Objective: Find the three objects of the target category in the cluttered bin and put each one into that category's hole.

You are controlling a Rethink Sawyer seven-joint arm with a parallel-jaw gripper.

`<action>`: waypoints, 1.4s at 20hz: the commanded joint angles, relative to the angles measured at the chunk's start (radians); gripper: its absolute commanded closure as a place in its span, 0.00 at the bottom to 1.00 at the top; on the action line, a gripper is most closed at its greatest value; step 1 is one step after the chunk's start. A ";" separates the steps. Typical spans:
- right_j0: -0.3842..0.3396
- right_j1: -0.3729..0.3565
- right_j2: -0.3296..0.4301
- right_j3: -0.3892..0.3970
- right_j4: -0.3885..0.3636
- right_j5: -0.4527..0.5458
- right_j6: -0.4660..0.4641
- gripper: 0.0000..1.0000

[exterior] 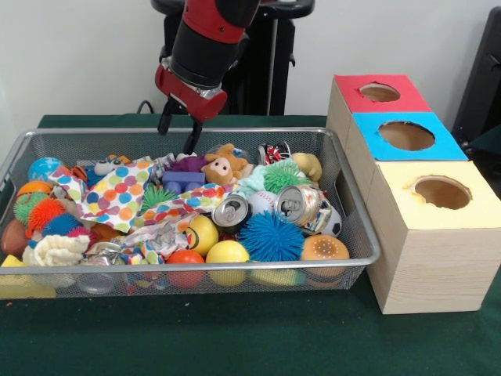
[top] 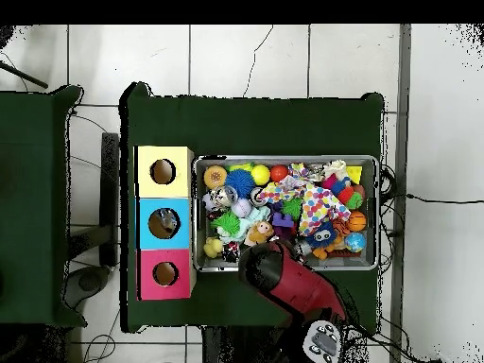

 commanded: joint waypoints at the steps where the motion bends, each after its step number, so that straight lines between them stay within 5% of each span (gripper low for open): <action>1: -0.007 0.003 0.096 0.022 0.011 0.092 0.164 0.00; 8: -0.007 0.006 0.071 0.010 -0.044 0.055 0.110 0.00; 13: 0.042 0.021 -0.037 -0.047 -0.192 -0.159 0.037 0.00; 18: 0.049 -0.005 -0.066 -0.098 -0.236 -0.080 0.025 0.00; 28: -0.095 -0.137 0.028 -0.017 -0.328 -0.027 0.039 0.00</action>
